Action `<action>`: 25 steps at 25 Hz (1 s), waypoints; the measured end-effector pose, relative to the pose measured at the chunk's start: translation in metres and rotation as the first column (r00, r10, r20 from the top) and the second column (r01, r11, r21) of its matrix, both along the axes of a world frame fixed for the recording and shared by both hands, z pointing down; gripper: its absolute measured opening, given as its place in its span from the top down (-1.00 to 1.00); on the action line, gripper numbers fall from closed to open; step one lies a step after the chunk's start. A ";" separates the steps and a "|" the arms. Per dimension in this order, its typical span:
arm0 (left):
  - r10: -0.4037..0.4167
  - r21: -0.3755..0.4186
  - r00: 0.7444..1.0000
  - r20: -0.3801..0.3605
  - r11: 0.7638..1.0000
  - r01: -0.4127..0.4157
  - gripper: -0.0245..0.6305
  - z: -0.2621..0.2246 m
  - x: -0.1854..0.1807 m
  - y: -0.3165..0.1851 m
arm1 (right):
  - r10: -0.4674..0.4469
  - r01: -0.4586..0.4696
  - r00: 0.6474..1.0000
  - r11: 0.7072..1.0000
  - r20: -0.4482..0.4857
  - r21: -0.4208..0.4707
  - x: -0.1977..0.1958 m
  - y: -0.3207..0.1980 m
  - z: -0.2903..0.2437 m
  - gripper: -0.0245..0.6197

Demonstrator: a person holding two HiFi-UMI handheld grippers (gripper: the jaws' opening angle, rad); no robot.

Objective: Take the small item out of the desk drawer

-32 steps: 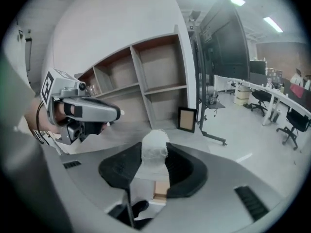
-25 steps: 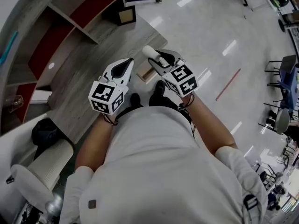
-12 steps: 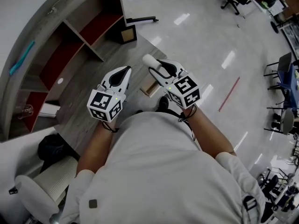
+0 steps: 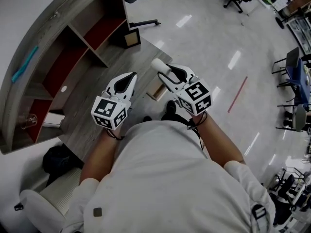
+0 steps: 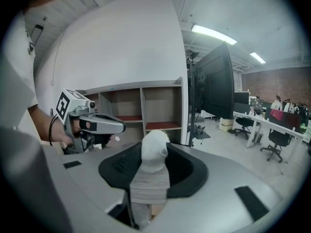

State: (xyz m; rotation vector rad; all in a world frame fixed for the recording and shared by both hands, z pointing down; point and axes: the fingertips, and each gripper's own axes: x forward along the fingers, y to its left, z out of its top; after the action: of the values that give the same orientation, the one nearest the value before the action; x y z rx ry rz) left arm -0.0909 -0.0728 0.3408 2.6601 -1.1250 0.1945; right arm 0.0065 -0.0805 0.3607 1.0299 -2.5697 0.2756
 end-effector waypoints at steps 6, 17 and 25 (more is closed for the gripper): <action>0.027 0.012 0.999 0.021 1.000 -0.027 0.89 0.003 -0.002 0.013 | 0.049 -0.049 0.999 0.999 0.002 0.011 0.012 0.014 0.000 0.44; 0.006 0.042 0.999 0.033 0.999 -0.007 0.89 -0.013 0.030 0.032 | 0.041 -0.042 0.999 0.999 0.026 0.034 0.050 0.036 -0.013 0.44; -0.028 0.038 0.999 0.043 0.999 0.027 0.89 -0.015 0.088 0.060 | -0.029 0.028 0.999 0.999 0.024 0.035 0.098 0.064 -0.011 0.44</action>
State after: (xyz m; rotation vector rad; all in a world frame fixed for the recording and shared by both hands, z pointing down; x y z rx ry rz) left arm -0.0025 -0.0131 0.3256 2.6837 -1.1892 0.2291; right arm 0.1048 -0.0167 0.3502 1.0071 -2.6180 0.2385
